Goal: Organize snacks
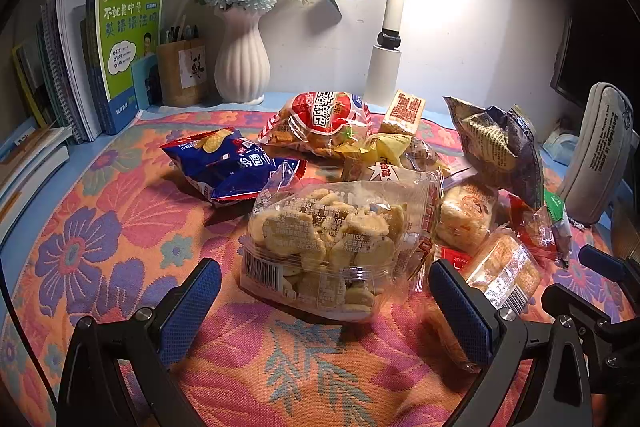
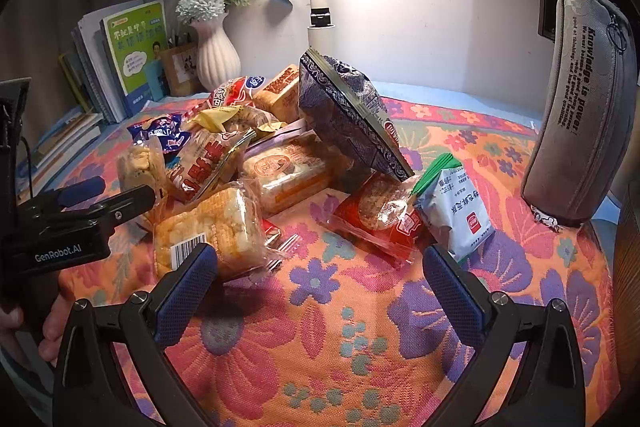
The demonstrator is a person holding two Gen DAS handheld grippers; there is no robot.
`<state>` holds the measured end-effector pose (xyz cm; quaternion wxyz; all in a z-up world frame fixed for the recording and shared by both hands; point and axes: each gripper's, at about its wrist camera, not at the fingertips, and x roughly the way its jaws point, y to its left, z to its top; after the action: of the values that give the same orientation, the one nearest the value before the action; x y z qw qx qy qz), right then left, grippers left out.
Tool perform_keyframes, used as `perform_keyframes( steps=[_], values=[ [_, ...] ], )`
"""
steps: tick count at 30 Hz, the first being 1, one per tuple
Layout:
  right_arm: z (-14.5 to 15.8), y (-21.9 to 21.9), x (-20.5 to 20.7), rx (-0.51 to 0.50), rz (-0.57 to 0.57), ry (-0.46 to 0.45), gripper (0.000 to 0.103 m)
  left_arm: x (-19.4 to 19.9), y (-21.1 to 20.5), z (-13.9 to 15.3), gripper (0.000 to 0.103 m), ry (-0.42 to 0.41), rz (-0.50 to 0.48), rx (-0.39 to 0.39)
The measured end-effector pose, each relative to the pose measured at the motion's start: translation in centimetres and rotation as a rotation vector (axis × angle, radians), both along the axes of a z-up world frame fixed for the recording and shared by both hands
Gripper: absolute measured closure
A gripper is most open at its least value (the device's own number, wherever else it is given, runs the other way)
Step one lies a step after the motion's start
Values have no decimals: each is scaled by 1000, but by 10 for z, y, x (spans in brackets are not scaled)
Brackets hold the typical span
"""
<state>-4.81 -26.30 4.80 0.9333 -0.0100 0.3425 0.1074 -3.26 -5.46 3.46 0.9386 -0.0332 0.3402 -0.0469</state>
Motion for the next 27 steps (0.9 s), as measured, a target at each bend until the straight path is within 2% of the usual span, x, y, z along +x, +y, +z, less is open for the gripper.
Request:
perform_keyframes(
  steps=[27],
  values=[
    [-2,0,2,-9,1,10,0,1,1,1,0,1,0,-2]
  ],
)
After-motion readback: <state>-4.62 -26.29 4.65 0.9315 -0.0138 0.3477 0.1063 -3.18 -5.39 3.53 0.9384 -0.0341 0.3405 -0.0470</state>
